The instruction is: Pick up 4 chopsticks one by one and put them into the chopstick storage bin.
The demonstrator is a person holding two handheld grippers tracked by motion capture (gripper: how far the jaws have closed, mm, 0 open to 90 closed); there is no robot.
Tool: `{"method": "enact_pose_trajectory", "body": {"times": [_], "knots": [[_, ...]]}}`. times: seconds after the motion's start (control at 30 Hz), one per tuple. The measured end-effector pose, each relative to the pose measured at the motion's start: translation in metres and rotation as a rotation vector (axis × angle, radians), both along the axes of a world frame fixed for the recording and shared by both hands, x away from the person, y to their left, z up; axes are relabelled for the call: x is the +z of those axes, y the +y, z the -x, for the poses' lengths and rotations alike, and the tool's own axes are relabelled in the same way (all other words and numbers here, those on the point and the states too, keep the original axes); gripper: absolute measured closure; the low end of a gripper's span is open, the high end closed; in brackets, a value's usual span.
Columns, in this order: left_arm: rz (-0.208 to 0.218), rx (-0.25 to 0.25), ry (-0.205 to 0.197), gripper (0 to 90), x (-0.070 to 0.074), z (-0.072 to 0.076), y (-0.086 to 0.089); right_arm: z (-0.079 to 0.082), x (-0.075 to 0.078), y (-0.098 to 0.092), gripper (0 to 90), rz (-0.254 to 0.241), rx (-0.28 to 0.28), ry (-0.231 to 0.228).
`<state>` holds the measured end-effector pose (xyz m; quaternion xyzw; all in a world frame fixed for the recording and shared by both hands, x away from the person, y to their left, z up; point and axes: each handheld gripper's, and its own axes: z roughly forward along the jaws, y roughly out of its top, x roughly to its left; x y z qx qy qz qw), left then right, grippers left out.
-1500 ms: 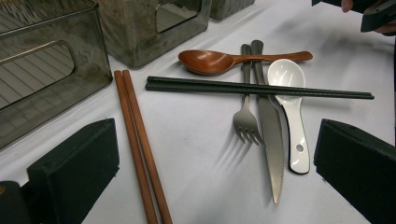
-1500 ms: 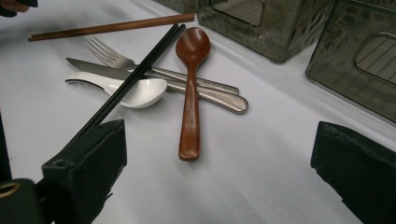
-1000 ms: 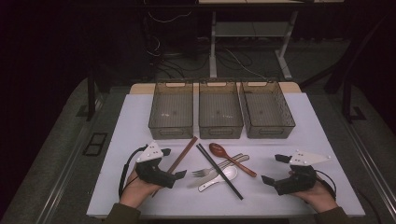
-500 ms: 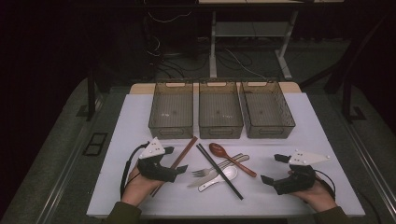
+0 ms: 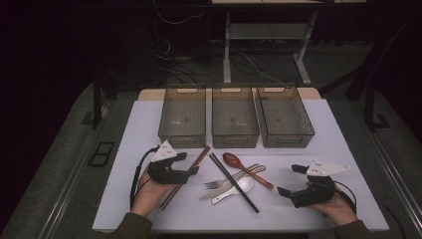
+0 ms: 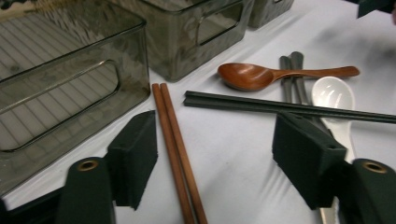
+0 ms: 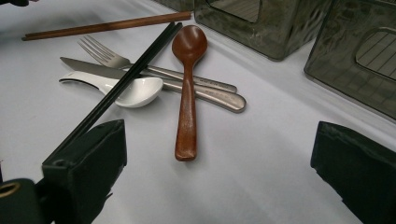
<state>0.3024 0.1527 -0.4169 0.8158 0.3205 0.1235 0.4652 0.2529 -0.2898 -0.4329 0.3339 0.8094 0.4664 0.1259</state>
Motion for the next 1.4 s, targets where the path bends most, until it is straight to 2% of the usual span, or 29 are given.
{"method": "enact_pose_trajectory", "body": {"times": [0.03,0.23,0.33,0.4,0.57,0.7,0.87,1.4], "knots": [[-0.018,0.002,-0.001,36.9,-0.001,-0.003,-0.001,0.000,0.000,0.000,3.1,-0.001,0.000,0.001],[-0.029,0.014,0.004,47.2,-0.002,-0.010,-0.005,-0.001,0.000,-0.001,3.1,-0.003,-0.003,0.000],[-0.050,0.024,0.039,53.1,-0.008,-0.012,-0.007,-0.001,0.000,-0.002,3.1,-0.006,-0.002,-0.002],[-0.077,0.024,0.041,57.0,-0.009,-0.013,-0.008,-0.001,-0.001,-0.001,3.1,-0.004,0.002,-0.004],[-0.089,0.035,0.073,67.1,-0.012,-0.016,-0.008,-0.002,-0.001,0.000,3.1,-0.001,0.004,-0.001],[-0.120,0.033,0.089,72.2,-0.016,-0.018,-0.008,-0.002,-0.001,0.000,3.1,0.000,0.003,-0.001],[-0.144,0.046,0.099,75.3,-0.019,-0.018,-0.009,-0.003,-0.001,-0.001,3.1,0.000,0.001,-0.003],[-0.154,0.073,0.128,78.9,-0.023,-0.018,-0.005,-0.003,-0.001,-0.001,3.1,0.004,0.000,-0.001]]}}
